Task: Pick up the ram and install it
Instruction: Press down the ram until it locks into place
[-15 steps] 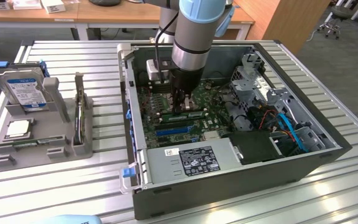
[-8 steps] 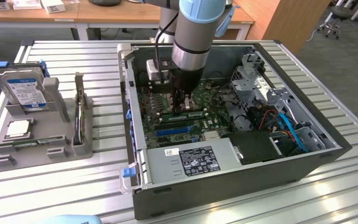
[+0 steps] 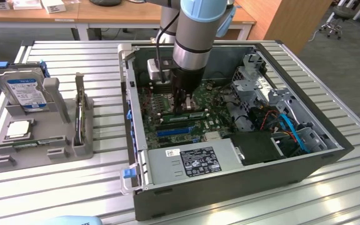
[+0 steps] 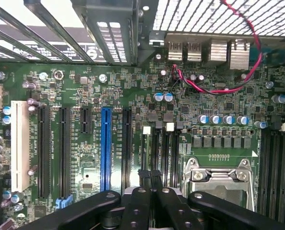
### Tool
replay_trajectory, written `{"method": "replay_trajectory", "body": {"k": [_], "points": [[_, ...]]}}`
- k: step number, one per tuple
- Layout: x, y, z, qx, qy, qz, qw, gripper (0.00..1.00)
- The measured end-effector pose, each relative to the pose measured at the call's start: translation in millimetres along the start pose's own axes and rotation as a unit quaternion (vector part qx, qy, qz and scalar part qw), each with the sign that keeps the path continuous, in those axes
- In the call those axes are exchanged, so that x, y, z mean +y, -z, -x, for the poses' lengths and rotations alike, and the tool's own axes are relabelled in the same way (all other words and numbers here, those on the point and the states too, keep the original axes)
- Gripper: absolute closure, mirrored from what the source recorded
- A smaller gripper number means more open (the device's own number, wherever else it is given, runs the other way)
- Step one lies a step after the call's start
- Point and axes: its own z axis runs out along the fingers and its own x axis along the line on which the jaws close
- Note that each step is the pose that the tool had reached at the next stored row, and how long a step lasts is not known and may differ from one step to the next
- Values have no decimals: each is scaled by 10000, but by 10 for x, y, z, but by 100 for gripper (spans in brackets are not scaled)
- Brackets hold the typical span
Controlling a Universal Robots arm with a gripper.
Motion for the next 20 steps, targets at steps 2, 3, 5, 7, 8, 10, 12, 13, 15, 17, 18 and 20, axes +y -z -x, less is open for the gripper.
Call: {"method": "replay_trajectory", "body": {"k": [2, 3, 5, 7, 8, 10, 12, 13, 15, 17, 18, 20], "points": [[0, 27, 1, -1, 0, 0, 10000, 90], [1, 45, 1, 0, 0, 0, 10000, 90], [2, 89, 2, 0, 0, 0, 10000, 90], [3, 135, 3, 0, 0, 0, 10000, 90], [4, 155, 4, 0, 0, 0, 10000, 90], [5, 198, 5, 0, 0, 0, 10000, 90], [5, 235, 6, 0, 0, 0, 10000, 90], [6, 253, 6, 0, 0, 0, 10000, 90], [7, 286, 7, 0, 0, 0, 10000, 90], [7, 305, 7, 0, 0, 0, 10000, 90], [7, 304, 7, -1, 0, -1, 10000, 90], [7, 304, 7, -1, 0, 0, 10000, 90]]}}
